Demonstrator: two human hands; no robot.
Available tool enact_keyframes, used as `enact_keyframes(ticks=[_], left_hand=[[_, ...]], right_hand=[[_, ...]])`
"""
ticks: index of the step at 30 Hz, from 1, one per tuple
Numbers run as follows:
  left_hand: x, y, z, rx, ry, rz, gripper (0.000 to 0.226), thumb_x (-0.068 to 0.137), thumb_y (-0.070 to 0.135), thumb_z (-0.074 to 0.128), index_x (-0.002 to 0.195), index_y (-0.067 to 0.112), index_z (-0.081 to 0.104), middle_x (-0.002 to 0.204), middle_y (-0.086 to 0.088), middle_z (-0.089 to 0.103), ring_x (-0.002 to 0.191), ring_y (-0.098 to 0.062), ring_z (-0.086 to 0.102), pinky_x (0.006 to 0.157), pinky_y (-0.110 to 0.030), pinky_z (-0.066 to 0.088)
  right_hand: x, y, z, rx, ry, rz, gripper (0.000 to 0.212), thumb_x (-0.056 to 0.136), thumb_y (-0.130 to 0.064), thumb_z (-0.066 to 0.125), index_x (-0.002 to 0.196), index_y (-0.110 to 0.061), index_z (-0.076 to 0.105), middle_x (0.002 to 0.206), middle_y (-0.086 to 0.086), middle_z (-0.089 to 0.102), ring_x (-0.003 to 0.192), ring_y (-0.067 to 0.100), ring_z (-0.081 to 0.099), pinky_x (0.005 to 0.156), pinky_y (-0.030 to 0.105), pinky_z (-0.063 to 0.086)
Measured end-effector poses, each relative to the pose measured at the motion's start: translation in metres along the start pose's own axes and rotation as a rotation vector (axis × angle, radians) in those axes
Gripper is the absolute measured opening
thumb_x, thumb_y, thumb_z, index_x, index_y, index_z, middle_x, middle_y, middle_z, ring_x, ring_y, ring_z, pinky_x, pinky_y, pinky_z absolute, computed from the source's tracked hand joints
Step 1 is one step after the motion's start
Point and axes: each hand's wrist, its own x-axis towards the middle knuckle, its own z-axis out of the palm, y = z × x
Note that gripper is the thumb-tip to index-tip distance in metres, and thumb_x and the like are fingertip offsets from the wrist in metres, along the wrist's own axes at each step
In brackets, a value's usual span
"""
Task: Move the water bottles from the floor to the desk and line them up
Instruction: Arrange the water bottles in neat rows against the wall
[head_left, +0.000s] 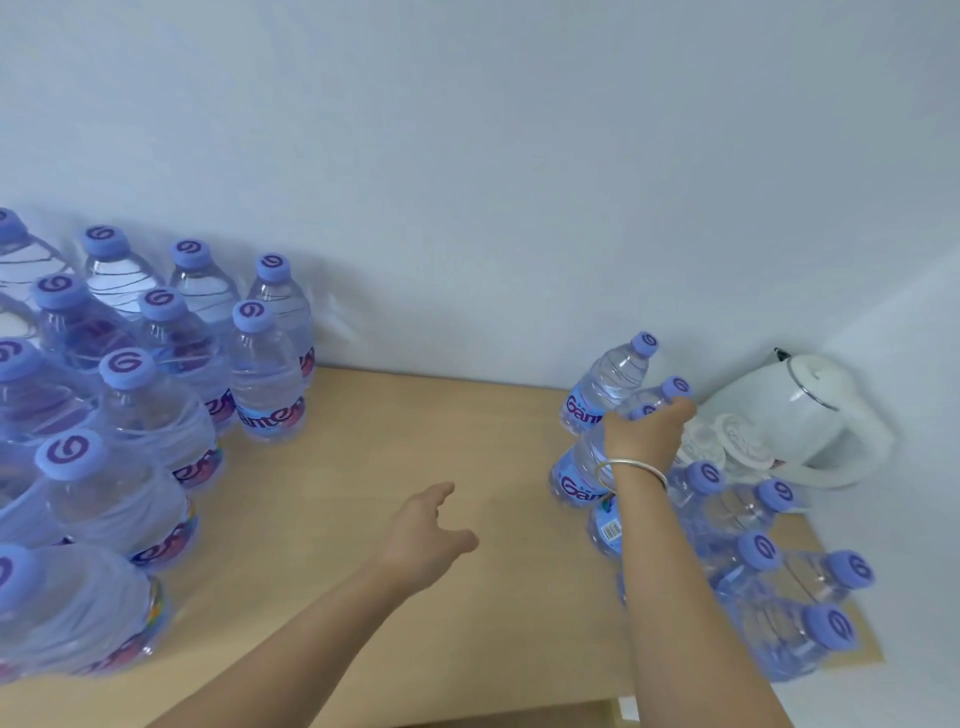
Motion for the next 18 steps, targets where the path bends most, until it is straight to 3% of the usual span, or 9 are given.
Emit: enact_keyframes(ticks=[5,9,13,16,18], left_hand=[[-0.007,-0.005,-0.001,-0.003,0.019,-0.012,0.064,0.081,0.015,0.069,0.139,0.016,0.042,0.138,-0.004,0.046,0.126,-0.017,0.046,0.09,-0.024,0.04],[-0.012,-0.008,0.0,-0.005,0.005,-0.014,0.066,0.08,0.013,0.07,0.139,0.015,0.041,0.137,-0.005,0.046,0.125,-0.018,0.047,0.09,-0.024,0.041],[-0.017,-0.005,-0.007,0.063,-0.017,0.069,0.083,0.077,0.019,0.075,0.146,0.019,0.029,0.143,0.0,0.04,0.129,-0.013,0.041,0.092,-0.02,0.038],[-0.019,-0.002,-0.012,0.08,0.01,0.167,0.105,0.069,0.029,0.082,0.15,0.025,0.015,0.15,0.01,0.027,0.136,-0.008,0.03,0.106,-0.025,0.033],[-0.021,0.001,-0.016,0.021,0.019,0.207,0.114,0.063,0.03,0.086,0.149,0.028,0.011,0.146,0.016,0.027,0.134,-0.003,0.031,0.108,-0.028,0.033]], right_hand=[[-0.013,0.013,0.003,0.11,-0.005,0.017,0.062,0.08,-0.007,0.067,0.131,-0.003,0.032,0.123,0.014,0.053,0.109,0.028,0.055,0.082,0.027,0.037],[-0.026,0.011,0.001,-0.039,-0.073,-0.146,0.045,0.082,-0.013,0.067,0.118,-0.001,0.043,0.111,0.016,0.059,0.104,0.035,0.056,0.078,0.033,0.039],[-0.048,-0.011,-0.01,-0.037,-0.116,-0.287,0.044,0.077,-0.03,0.074,0.104,-0.008,0.046,0.1,0.009,0.059,0.095,0.03,0.055,0.073,0.034,0.041],[-0.069,-0.042,-0.025,0.087,-0.204,-0.318,0.042,0.074,-0.033,0.076,0.098,-0.015,0.046,0.091,-0.001,0.056,0.085,0.02,0.053,0.072,0.028,0.037],[-0.084,-0.06,-0.03,0.176,-0.276,-0.334,0.041,0.073,-0.033,0.076,0.099,-0.017,0.049,0.085,-0.008,0.056,0.08,0.013,0.053,0.071,0.024,0.039]])
